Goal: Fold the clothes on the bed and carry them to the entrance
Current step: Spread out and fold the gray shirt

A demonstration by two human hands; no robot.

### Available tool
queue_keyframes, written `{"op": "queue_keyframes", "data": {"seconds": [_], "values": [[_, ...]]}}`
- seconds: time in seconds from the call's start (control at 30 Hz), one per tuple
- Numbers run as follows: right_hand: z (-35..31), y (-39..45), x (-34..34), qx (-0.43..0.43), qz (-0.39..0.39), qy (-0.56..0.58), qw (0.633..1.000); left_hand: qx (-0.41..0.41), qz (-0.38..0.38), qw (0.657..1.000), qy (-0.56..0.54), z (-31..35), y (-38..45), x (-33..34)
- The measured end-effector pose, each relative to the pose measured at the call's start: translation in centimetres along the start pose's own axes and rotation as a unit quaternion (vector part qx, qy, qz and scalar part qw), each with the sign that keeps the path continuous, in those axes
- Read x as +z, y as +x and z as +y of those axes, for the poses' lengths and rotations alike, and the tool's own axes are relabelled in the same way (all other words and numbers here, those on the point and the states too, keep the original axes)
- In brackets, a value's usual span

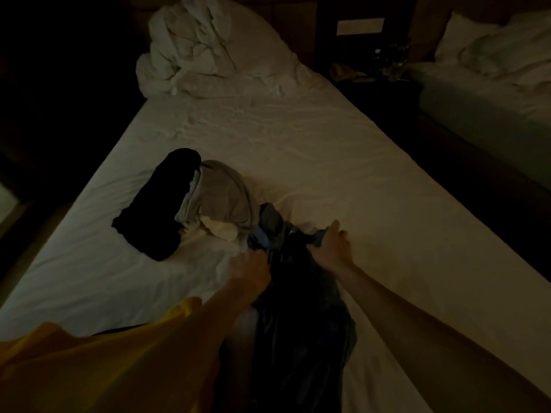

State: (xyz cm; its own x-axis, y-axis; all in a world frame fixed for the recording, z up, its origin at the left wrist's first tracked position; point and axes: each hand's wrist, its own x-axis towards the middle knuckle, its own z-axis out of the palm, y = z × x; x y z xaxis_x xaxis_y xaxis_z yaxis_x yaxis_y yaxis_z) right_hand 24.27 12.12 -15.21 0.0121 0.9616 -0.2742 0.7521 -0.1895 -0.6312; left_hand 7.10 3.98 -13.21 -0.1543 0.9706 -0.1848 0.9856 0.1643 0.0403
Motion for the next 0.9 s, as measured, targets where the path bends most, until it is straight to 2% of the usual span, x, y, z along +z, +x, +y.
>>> {"op": "queue_keyframes", "data": {"seconds": [0.1,0.17,0.23,0.3,0.37,0.43,0.47,0.53,0.63,0.8,0.9], "values": [[-0.1,1.3,0.2,0.052,0.016,0.044,0.998,0.057,0.067,0.996,0.030,0.1,1.2,-0.2],[-0.2,1.0,0.1,0.037,0.041,0.083,0.995,0.147,0.132,0.980,0.011,0.3,2.3,0.2],[-0.9,-0.3,-0.6,-0.006,0.054,0.171,0.984,0.236,0.188,0.953,-0.010,1.0,2.9,0.1],[-1.6,-1.7,-1.9,-0.055,0.041,0.295,0.953,0.256,0.170,0.949,-0.076,2.0,3.4,-0.4],[-2.3,-3.1,-3.8,-0.095,0.012,0.367,0.925,0.231,0.082,0.949,-0.199,2.9,3.3,-1.7],[-2.9,-4.5,-6.0,-0.147,-0.002,0.366,0.919,0.220,0.034,0.922,-0.315,3.5,2.8,-3.1],[-3.2,-5.1,-7.2,-0.174,-0.003,0.359,0.917,0.221,0.019,0.914,-0.340,3.6,2.4,-4.0],[-3.7,-6.3,-9.5,-0.211,-0.004,0.348,0.914,0.241,0.013,0.922,-0.302,3.9,1.1,-5.9],[-4.7,-8.4,-12.5,-0.250,-0.004,0.343,0.905,0.259,0.061,0.940,-0.212,4.0,-1.2,-8.6],[-6.7,-12.7,-17.6,-0.296,0.025,0.313,0.902,0.266,0.026,0.919,-0.289,3.0,-5.9,-12.5],[-7.7,-14.7,-20.5,-0.319,0.051,0.264,0.909,0.264,0.090,0.906,-0.320,2.3,-8.3,-14.7]]}}
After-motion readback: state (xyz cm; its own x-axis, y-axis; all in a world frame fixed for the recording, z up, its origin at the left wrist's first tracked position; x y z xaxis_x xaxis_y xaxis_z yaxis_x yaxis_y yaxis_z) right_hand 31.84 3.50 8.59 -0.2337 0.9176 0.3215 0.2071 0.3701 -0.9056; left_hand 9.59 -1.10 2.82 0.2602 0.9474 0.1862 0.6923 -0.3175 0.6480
